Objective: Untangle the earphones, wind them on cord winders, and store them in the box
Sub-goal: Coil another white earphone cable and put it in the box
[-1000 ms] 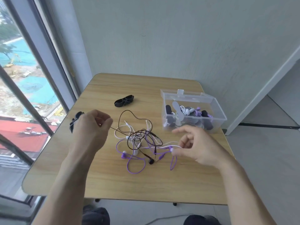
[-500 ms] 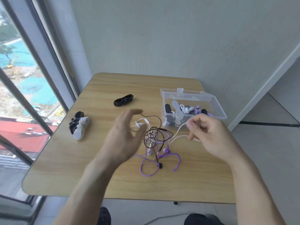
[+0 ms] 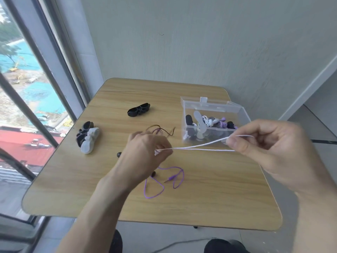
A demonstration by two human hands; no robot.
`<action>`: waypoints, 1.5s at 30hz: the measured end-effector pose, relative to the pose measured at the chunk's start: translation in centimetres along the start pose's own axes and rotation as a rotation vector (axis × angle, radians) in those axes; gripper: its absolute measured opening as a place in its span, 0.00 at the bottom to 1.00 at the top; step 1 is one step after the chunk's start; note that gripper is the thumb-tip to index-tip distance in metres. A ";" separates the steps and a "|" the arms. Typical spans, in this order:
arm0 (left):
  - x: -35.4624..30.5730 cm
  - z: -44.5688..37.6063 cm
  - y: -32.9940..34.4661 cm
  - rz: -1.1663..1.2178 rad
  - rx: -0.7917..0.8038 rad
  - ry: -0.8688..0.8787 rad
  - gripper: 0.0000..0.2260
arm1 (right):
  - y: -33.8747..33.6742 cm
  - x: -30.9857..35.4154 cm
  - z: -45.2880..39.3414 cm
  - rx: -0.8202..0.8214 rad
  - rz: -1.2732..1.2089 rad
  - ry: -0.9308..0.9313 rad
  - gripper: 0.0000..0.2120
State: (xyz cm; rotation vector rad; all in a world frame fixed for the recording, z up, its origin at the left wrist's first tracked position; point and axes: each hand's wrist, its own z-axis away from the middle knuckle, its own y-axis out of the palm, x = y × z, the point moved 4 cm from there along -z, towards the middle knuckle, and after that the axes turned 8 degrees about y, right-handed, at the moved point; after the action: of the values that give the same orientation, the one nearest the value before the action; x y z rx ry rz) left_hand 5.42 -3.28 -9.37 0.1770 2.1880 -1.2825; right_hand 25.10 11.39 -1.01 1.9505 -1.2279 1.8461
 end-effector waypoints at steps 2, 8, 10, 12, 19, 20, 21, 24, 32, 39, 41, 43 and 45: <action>0.8 0.1 -0.3 -0.089 -0.008 -0.025 0.04 | -0.3 -0.9 -0.3 -0.060 0.031 -0.003 0.07; 1.7 0.2 -0.9 -0.242 -0.058 -0.127 0.04 | -1.0 -4.1 -1.2 -0.278 0.015 -0.035 0.11; 1.5 0.1 -0.8 -0.254 -0.091 -0.125 0.05 | -0.5 -4.6 -1.4 -0.346 0.068 -0.066 0.09; 1.2 0.1 -0.8 -0.239 -0.161 -0.095 0.06 | 0.0 -5.1 -1.7 -0.350 0.137 -0.039 0.07; -2.8 0.2 -2.3 -0.142 -0.396 0.177 0.06 | 4.2 -5.0 -1.7 0.056 0.058 0.119 0.19; -3.1 0.2 -2.4 -0.105 -0.416 0.201 0.05 | 5.1 -4.5 -1.5 0.117 -0.035 0.122 0.20; -3.3 0.2 -2.4 -0.047 -0.421 0.214 0.05 | 5.9 -4.0 -1.3 0.173 -0.112 0.141 0.21; -3.3 0.1 -1.9 0.051 -0.351 0.242 0.07 | 8.0 -3.3 -1.3 0.275 -0.205 0.231 0.22; -3.0 0.3 -0.8 0.132 -0.194 0.158 0.05 | 8.6 -4.2 -1.7 0.228 -0.118 0.314 0.02; -1.7 0.1 -0.1 0.108 -0.040 0.102 0.03 | 7.1 -3.8 -1.9 0.017 -0.108 0.197 0.06; -1.6 0.0 -0.2 0.145 -0.047 0.097 0.01 | 6.9 -3.8 -1.9 -0.025 -0.171 0.181 0.06; -1.6 -0.1 -0.4 0.189 -0.050 0.077 0.02 | 6.5 -3.8 -2.0 -0.086 -0.234 0.160 0.07; -1.5 0.0 -0.7 0.236 -0.051 0.041 0.05 | 6.2 -3.8 -2.1 -0.129 -0.309 0.151 0.09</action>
State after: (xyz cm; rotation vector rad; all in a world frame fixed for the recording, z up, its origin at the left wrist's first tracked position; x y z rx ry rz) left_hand 6.39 -3.33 -8.00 0.4311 2.1573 -1.0994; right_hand 19.90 10.41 -6.41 1.7792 -0.9172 1.6792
